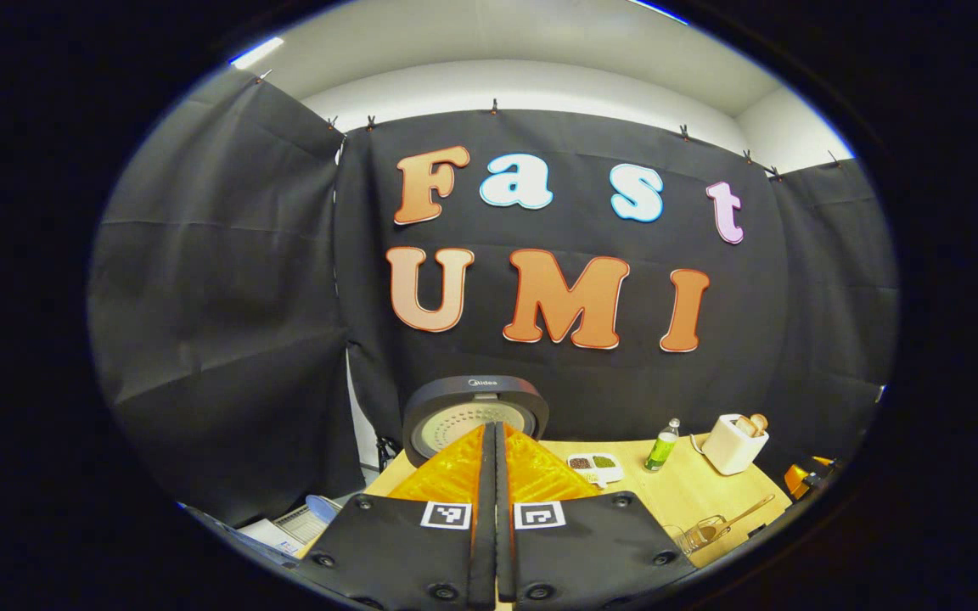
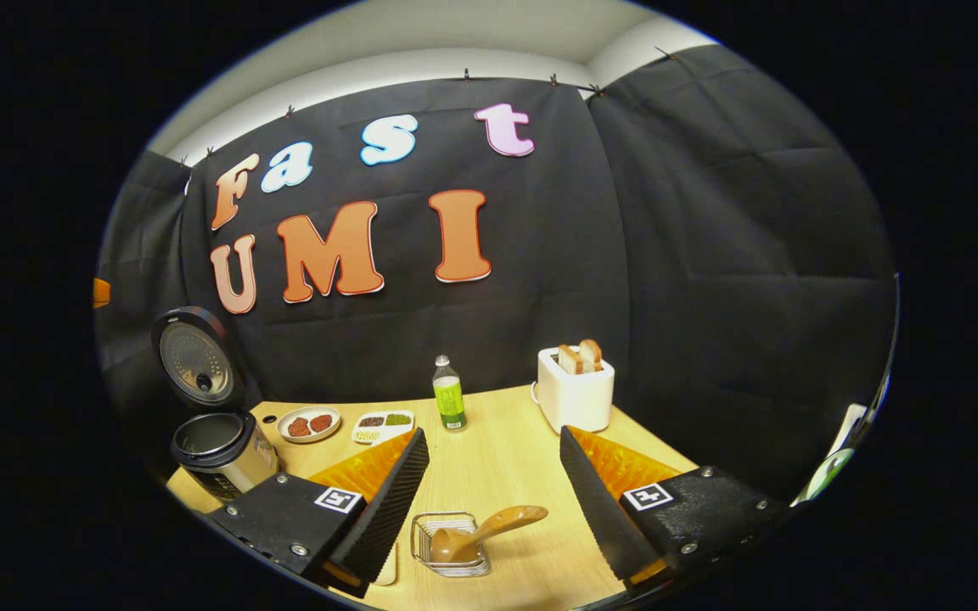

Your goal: Close the left gripper, press the button to open the rice cooker; take a wooden spoon from the chopstick holder with the right hand, scoop a spoonful of rice and pour it into the rice cooker, then put the wooden spoon back into the chopstick holder.

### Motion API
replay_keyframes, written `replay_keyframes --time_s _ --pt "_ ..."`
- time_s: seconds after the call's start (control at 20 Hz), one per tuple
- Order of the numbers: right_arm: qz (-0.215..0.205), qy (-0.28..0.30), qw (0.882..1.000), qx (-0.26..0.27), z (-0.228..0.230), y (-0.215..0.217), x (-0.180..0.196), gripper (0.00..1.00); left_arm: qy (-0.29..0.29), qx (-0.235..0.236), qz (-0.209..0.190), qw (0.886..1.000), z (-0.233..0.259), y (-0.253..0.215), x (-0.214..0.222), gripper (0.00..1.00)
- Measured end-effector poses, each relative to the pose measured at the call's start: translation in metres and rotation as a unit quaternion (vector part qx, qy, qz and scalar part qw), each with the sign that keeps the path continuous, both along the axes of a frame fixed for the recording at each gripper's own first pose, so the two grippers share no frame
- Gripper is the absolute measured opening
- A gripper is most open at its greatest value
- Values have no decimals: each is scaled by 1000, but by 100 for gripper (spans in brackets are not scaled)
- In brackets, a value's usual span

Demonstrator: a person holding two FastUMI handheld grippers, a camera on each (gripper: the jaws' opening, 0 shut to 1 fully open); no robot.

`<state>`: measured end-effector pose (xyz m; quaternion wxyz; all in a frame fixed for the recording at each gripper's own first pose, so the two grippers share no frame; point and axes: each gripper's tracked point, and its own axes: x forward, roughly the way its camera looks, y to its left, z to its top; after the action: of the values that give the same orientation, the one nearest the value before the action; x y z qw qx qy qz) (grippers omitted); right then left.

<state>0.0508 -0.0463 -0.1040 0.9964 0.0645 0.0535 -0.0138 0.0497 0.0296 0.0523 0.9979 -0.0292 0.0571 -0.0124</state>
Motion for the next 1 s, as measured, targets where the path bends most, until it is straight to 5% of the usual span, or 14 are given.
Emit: replay_keyframes --time_s 0.1,0.2,0.45,0.6,0.85,1.0 --pt "-1 19 999 29 -21 -2 9 96 -11 2 12 1000 8 8 -7 31" --pt "-3 37 997 61 -41 -5 14 96 -11 -3 22 1000 10 12 -16 31" --pt "-5 85 986 145 -75 -2 18 92 -28 -2 50 998 23 34 -29 73" --pt "-4 100 976 196 -87 1 15 81 -28 14 74 997 20 50 -35 100" --pt "-5 116 956 269 -100 3 14 60 -15 3 82 997 6 54 -42 98" --pt "1 127 943 309 -101 5 14 37 -14 8 83 996 6 57 -46 98"
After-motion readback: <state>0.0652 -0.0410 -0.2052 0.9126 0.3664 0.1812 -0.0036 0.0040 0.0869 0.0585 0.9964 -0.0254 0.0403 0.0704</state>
